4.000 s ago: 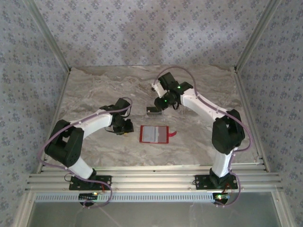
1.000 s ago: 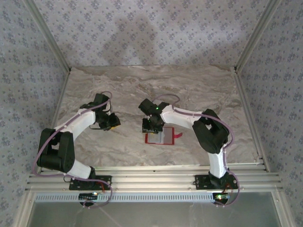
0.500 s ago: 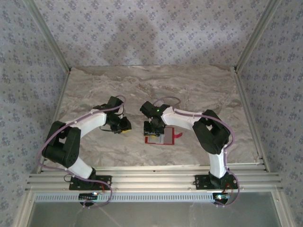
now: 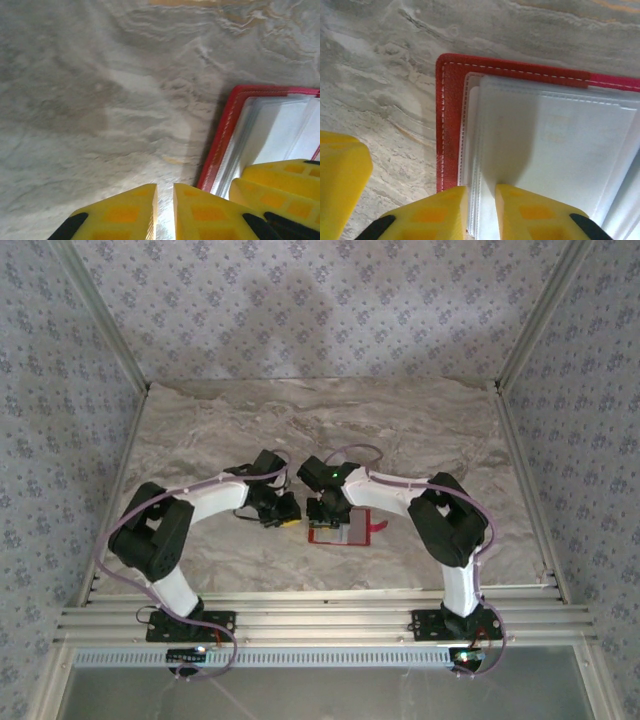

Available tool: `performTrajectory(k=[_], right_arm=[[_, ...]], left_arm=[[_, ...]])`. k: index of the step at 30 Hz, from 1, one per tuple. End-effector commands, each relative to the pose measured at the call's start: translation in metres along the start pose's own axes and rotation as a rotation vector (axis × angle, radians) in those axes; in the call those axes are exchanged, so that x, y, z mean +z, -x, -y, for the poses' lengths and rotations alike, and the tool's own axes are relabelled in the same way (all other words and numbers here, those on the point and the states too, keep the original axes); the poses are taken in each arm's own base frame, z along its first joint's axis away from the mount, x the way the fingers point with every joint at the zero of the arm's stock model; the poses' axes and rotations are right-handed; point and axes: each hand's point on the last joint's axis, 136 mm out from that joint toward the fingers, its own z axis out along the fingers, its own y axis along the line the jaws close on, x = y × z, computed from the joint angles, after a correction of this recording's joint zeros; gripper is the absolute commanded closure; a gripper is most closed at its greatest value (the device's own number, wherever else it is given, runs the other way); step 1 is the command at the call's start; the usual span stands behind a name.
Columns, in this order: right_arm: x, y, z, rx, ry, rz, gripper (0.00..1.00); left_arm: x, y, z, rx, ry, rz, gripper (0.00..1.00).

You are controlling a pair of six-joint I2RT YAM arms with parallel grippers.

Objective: Take the credit cards out of the card holder

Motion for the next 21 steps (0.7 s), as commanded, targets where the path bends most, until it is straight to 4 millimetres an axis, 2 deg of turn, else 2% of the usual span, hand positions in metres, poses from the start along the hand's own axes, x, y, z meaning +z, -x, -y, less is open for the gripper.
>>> performTrajectory(k=[1, 8, 15, 18, 21], right_arm=[[0.001, -0.012, 0.024, 0.005, -0.094, -0.021, 0.80], [0.002, -0.013, 0.025, 0.022, -0.082, -0.022, 0.93], [0.002, -0.012, 0.024, 0.020, -0.076, -0.017, 0.94], [0.002, -0.012, 0.024, 0.020, -0.074, -0.015, 0.94], [0.001, -0.011, 0.024, 0.021, -0.075, -0.015, 0.94]], left_arm=[[0.003, 0.006, 0.023, -0.012, -0.083, 0.003, 0.85], [0.017, 0.005, 0.033, -0.070, -0.184, -0.023, 0.90], [0.027, 0.000, 0.035, -0.114, -0.239, -0.054, 0.91], [0.033, -0.005, 0.030, -0.127, -0.233, -0.076, 0.91], [0.038, -0.010, 0.017, -0.139, -0.171, -0.081, 0.91]])
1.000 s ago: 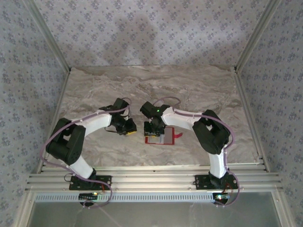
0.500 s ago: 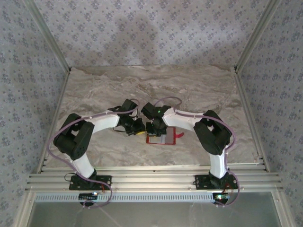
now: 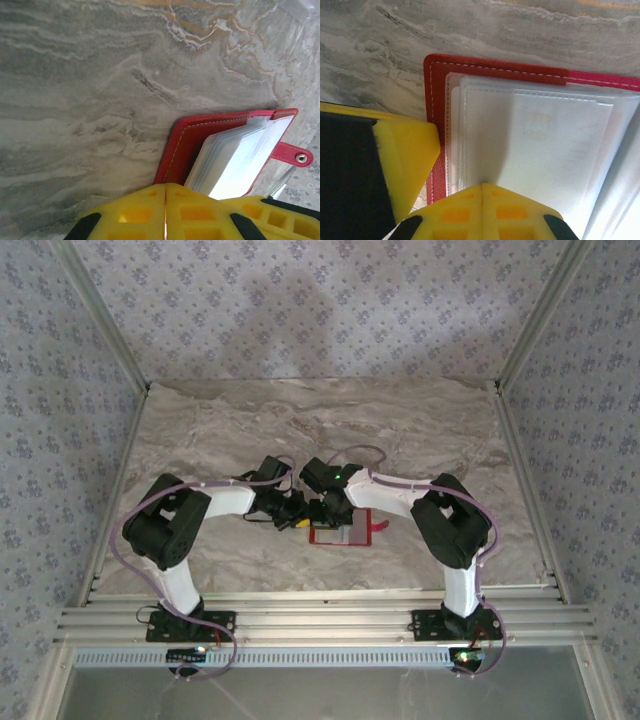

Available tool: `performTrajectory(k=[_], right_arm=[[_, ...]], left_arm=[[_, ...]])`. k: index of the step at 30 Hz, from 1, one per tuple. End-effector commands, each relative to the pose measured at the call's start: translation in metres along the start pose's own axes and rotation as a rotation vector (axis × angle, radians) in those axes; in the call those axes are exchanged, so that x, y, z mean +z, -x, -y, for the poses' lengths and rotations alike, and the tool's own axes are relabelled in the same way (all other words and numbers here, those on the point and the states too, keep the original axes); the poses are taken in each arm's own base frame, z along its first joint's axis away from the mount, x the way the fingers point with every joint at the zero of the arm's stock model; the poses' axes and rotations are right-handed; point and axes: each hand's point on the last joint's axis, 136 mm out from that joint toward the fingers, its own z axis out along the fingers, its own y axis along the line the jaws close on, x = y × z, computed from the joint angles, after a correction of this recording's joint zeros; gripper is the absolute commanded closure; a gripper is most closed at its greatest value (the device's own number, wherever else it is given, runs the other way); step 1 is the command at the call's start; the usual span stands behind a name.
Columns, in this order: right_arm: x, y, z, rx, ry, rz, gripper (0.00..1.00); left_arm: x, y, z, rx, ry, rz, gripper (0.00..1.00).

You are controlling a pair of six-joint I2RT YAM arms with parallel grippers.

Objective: Take the credit cards out of the card holder

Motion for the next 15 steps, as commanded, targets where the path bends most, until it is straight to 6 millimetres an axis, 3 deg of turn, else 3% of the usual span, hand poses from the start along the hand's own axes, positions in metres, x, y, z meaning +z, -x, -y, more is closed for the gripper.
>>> performTrajectory(k=[1, 5, 8, 15], right_arm=[[0.002, -0.009, 0.018, 0.017, -0.066, -0.024, 0.92], [0.000, -0.007, 0.022, 0.015, -0.085, -0.009, 0.78], [-0.002, -0.010, 0.027, 0.014, -0.109, -0.011, 0.74], [-0.010, -0.010, 0.039, 0.013, -0.169, 0.005, 0.70]], left_arm=[[0.006, -0.009, -0.017, -0.025, 0.063, -0.027, 0.92], [0.002, -0.011, -0.043, 0.006, 0.232, -0.021, 0.91], [-0.004, -0.011, -0.058, 0.021, 0.324, -0.012, 0.91], [-0.002, -0.014, -0.068, 0.024, 0.355, -0.025, 0.91]])
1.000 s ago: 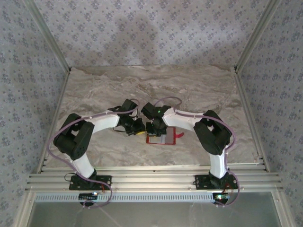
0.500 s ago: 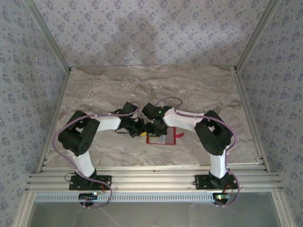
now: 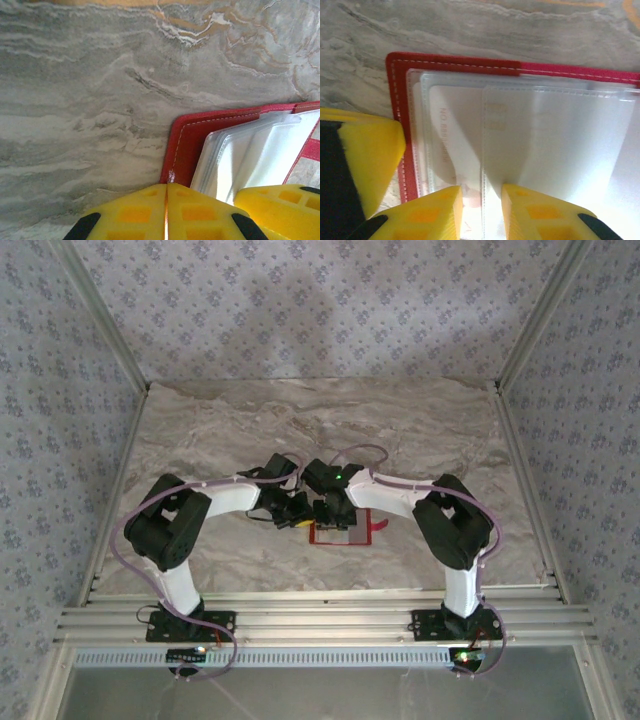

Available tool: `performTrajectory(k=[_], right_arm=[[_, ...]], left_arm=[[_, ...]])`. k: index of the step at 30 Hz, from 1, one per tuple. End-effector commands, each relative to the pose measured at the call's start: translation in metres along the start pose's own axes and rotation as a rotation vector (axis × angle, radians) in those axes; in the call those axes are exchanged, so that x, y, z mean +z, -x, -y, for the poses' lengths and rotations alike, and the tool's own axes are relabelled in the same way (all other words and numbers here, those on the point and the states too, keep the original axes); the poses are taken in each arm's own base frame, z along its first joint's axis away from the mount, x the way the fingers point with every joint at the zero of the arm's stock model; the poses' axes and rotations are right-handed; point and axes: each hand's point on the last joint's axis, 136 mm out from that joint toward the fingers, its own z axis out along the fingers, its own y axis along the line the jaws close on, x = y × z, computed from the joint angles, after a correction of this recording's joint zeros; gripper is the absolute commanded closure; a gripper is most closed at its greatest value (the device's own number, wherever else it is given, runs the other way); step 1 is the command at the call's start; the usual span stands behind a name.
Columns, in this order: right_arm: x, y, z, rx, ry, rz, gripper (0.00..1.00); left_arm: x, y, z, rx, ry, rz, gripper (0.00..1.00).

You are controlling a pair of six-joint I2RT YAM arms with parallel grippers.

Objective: Take the credit cards out of the card holder

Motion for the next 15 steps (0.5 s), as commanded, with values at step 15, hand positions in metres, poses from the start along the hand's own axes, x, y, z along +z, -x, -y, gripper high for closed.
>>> performTrajectory(k=[15], right_arm=[[-0.037, 0.002, 0.070, 0.003, -0.302, 0.080, 0.64]], left_arm=[[-0.001, -0.016, -0.056, -0.043, 0.240, -0.045, 0.90]])
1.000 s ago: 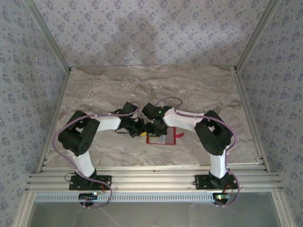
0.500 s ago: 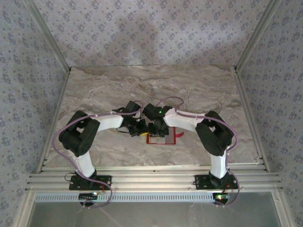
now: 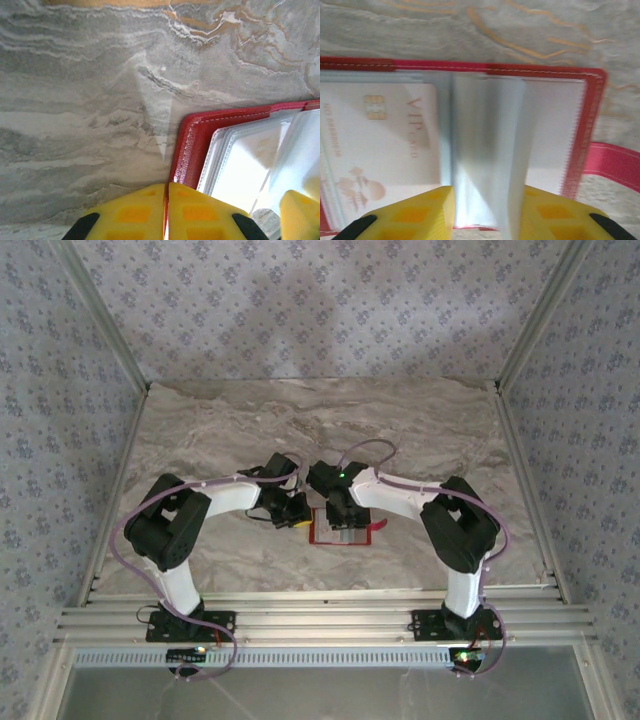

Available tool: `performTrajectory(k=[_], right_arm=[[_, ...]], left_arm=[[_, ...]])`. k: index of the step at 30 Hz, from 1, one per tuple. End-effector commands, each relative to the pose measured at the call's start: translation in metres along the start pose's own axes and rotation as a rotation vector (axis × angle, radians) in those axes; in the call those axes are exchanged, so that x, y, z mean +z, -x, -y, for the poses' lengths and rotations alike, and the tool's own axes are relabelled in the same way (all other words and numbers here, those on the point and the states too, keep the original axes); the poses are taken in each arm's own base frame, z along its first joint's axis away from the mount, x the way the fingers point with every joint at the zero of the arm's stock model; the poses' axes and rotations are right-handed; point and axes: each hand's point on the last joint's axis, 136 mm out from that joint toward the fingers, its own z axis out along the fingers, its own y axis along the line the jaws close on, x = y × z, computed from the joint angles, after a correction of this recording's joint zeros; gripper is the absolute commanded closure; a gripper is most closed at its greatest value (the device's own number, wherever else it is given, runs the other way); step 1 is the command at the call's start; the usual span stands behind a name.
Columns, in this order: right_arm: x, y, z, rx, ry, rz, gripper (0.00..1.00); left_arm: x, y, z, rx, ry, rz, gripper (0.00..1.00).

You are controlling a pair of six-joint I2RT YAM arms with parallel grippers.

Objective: Take the credit cards out of the card holder

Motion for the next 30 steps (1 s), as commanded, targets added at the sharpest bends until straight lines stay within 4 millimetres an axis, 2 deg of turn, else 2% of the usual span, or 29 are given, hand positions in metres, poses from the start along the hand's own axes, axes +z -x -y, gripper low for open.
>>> performTrajectory(k=[1, 6, 8, 10, 15, 19, 23, 30], right_arm=[[-0.011, 0.003, 0.028, 0.010, -0.082, 0.029, 0.63], [-0.008, 0.003, 0.041, 0.051, -0.064, 0.018, 0.63], [0.001, -0.003, 0.046, 0.068, -0.045, 0.001, 0.63], [0.006, -0.006, 0.042, 0.084, 0.020, -0.012, 0.64], [0.016, -0.010, 0.025, 0.117, 0.190, -0.037, 0.64], [0.025, -0.013, 0.028, 0.102, 0.193, -0.053, 0.64], [0.027, -0.010, 0.020, 0.100, 0.236, -0.045, 0.66], [0.017, -0.007, 0.015, 0.080, 0.263, -0.023, 0.68]], left_arm=[[0.003, -0.017, -0.051, -0.056, 0.207, -0.047, 0.90], [-0.005, -0.016, -0.052, -0.048, 0.220, -0.032, 0.90], [-0.010, -0.014, -0.051, -0.047, 0.218, -0.019, 0.90], [-0.015, -0.012, -0.048, -0.040, 0.213, -0.010, 0.90], [-0.030, -0.007, -0.034, -0.020, 0.185, 0.038, 0.81], [-0.039, -0.004, -0.019, -0.008, 0.149, 0.061, 0.79], [-0.040, -0.006, -0.004, 0.009, 0.111, 0.058, 0.77], [-0.028, -0.010, 0.013, 0.031, 0.072, 0.038, 0.76]])
